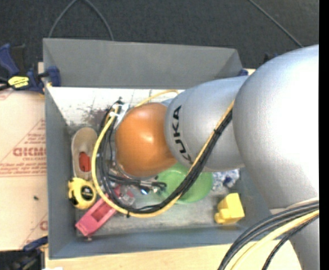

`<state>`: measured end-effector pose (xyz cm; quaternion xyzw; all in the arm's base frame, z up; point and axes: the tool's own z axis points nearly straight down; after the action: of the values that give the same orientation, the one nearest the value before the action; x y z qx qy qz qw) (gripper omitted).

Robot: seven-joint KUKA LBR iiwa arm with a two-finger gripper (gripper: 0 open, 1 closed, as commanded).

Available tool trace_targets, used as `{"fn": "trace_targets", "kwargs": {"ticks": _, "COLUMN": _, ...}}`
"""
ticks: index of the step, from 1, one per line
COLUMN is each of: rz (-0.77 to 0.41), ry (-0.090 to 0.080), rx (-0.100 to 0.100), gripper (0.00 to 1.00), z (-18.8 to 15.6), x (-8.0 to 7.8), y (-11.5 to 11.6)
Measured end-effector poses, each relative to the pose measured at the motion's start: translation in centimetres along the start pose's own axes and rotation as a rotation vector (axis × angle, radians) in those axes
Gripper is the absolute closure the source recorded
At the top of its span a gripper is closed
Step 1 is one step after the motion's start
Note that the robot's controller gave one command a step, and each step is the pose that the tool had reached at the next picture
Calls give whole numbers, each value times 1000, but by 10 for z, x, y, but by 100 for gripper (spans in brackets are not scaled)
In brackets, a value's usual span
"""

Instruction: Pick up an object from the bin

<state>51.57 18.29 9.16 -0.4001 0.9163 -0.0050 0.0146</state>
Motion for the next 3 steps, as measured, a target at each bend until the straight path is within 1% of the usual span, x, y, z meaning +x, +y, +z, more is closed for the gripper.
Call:
{"fn": "trace_targets", "kwargs": {"ticks": 1, "rz": 83, "ry": 10, "rx": -5, "gripper": 100, "z": -10, "x": -2, "y": 2}}
{"fn": "trace_targets", "kwargs": {"ticks": 2, "rz": 159, "ry": 0, "rx": 0, "gripper": 100, "z": -105, "x": -19, "y": 30}}
{"fn": "trace_targets", "kwargs": {"ticks": 3, "rz": 193, "ry": 19, "rx": -7, "gripper": 100, "z": -156, "x": -27, "y": 9}}
